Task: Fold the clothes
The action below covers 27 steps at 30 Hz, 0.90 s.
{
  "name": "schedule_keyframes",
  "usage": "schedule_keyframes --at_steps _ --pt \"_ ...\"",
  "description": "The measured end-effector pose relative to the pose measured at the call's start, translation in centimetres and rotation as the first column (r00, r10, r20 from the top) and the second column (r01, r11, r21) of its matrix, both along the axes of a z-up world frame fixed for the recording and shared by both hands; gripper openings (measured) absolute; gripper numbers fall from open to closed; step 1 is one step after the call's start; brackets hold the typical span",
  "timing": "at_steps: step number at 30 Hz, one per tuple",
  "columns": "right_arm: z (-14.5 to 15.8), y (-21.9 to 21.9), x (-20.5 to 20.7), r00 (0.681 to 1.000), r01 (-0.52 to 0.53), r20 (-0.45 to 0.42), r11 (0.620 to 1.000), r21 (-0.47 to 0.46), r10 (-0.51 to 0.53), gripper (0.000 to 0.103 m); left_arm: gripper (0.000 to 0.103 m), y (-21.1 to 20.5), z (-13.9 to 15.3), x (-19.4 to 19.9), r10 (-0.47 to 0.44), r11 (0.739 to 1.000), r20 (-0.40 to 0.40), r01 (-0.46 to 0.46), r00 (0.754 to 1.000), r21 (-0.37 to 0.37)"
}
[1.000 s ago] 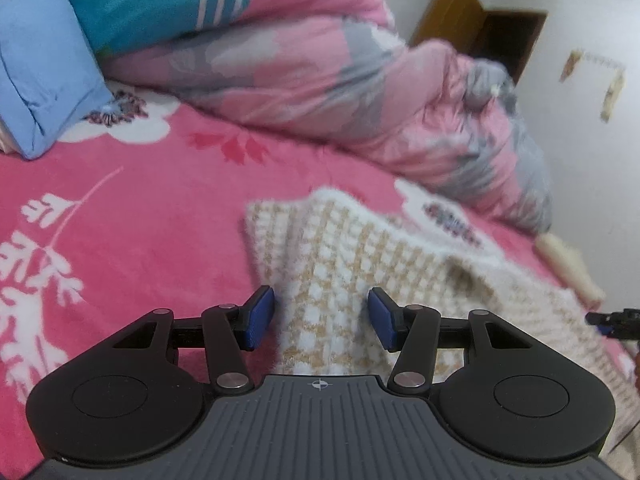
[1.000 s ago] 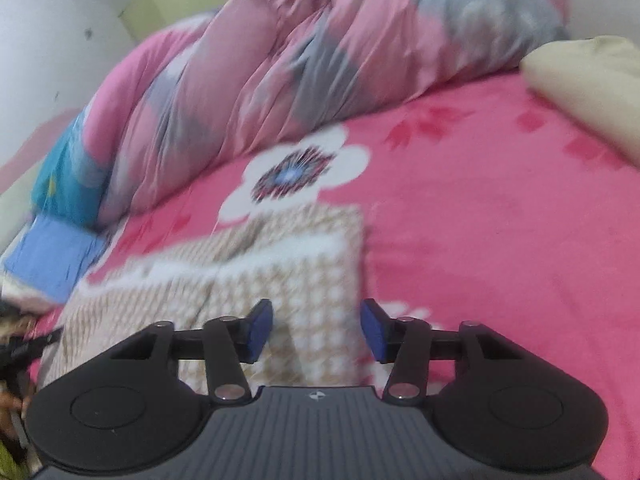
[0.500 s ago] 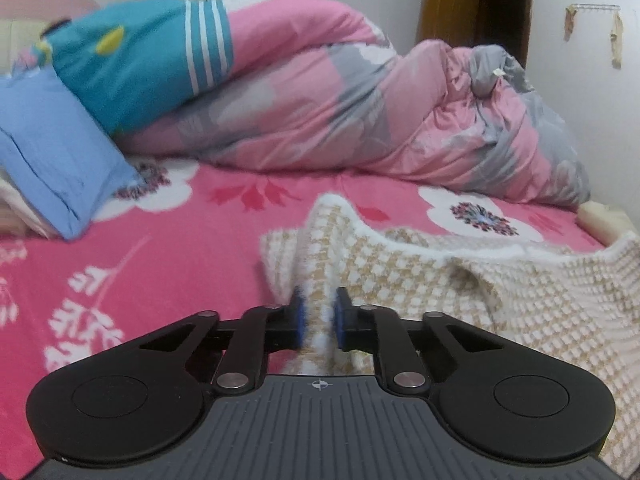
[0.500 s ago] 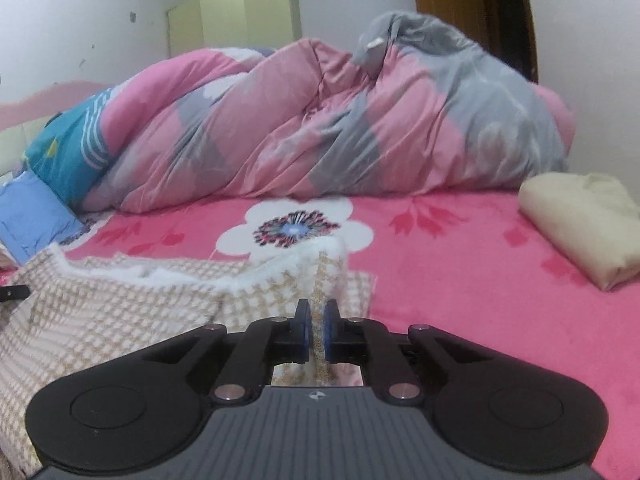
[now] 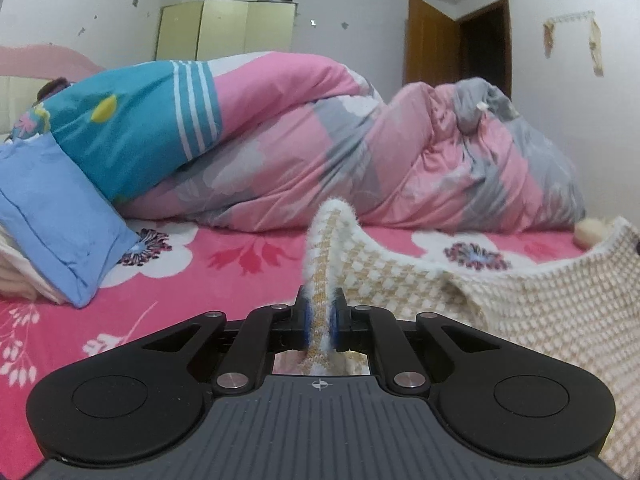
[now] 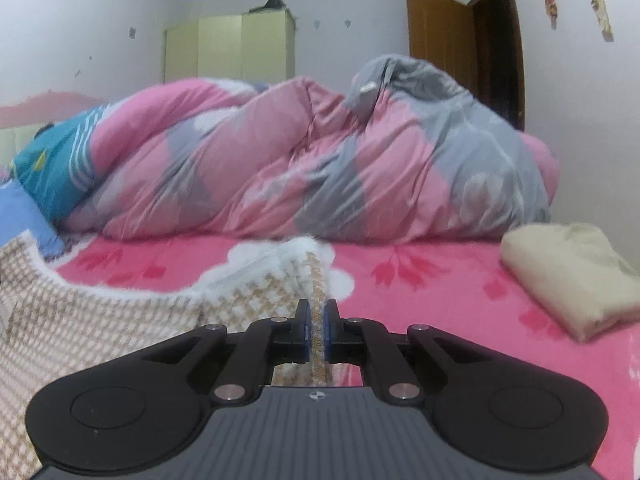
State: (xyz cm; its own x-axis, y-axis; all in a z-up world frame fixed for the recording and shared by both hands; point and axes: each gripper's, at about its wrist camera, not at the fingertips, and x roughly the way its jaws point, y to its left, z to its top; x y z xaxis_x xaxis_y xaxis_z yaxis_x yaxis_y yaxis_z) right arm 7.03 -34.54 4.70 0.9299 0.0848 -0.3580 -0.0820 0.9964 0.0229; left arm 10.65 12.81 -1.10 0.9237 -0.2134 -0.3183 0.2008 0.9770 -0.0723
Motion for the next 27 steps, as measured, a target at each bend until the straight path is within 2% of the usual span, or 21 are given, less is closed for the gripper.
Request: schedule_keyframes --at_steps 2,6,9,14,16,19,22,24,26,27 --pt "0.5 0.0 1.2 1.0 -0.007 0.017 1.0 -0.008 0.007 0.005 0.007 0.1 0.1 1.2 0.005 1.0 -0.014 -0.005 1.0 -0.011" --pt "-0.2 -0.2 4.4 1.0 -0.016 -0.024 1.0 0.0 0.016 0.005 0.007 0.8 -1.2 4.6 0.02 0.997 -0.122 -0.028 0.992 -0.066" --pt "-1.9 -0.9 6.4 0.997 0.002 -0.076 0.999 0.048 0.002 0.005 0.007 1.5 -2.0 6.2 0.025 0.992 -0.19 -0.048 0.981 -0.118" --pt "-2.1 -1.6 7.7 0.997 0.015 -0.077 0.996 0.087 -0.008 0.005 0.007 1.2 -0.5 7.2 0.005 0.994 -0.163 -0.022 0.987 -0.106" --pt "-2.6 -1.8 8.6 0.995 0.024 -0.097 0.995 0.093 -0.015 0.005 0.007 1.0 -1.1 8.5 0.004 0.995 -0.214 -0.026 0.977 -0.097" --pt "-5.2 -2.7 10.1 0.981 0.045 -0.194 0.988 0.149 -0.015 0.005 0.008 1.0 -3.6 10.2 0.008 0.994 -0.336 -0.043 0.942 -0.096" --pt "-7.6 -3.6 10.8 0.966 0.069 -0.259 0.973 0.221 -0.009 0.006 0.011 1.5 -4.1 10.4 0.002 0.991 -0.35 -0.048 0.937 -0.123" --pt "-8.2 -4.0 11.0 0.959 0.084 -0.285 0.966 0.243 -0.012 0.009 0.019 1.6 -4.0 10.3 0.0 0.991 -0.354 -0.048 0.935 -0.126" --pt "-7.9 -4.3 10.8 0.955 0.098 -0.297 0.964 0.248 -0.02 0.025 0.027 1.8 -3.7 10.1 0.008 0.991 -0.357 -0.055 0.934 -0.123" --pt "-7.3 -4.8 10.3 0.956 0.112 -0.291 0.955 0.273 -0.029 0.028 0.034 1.8 -3.2 9.8 0.022 0.991 -0.352 -0.068 0.936 -0.117"
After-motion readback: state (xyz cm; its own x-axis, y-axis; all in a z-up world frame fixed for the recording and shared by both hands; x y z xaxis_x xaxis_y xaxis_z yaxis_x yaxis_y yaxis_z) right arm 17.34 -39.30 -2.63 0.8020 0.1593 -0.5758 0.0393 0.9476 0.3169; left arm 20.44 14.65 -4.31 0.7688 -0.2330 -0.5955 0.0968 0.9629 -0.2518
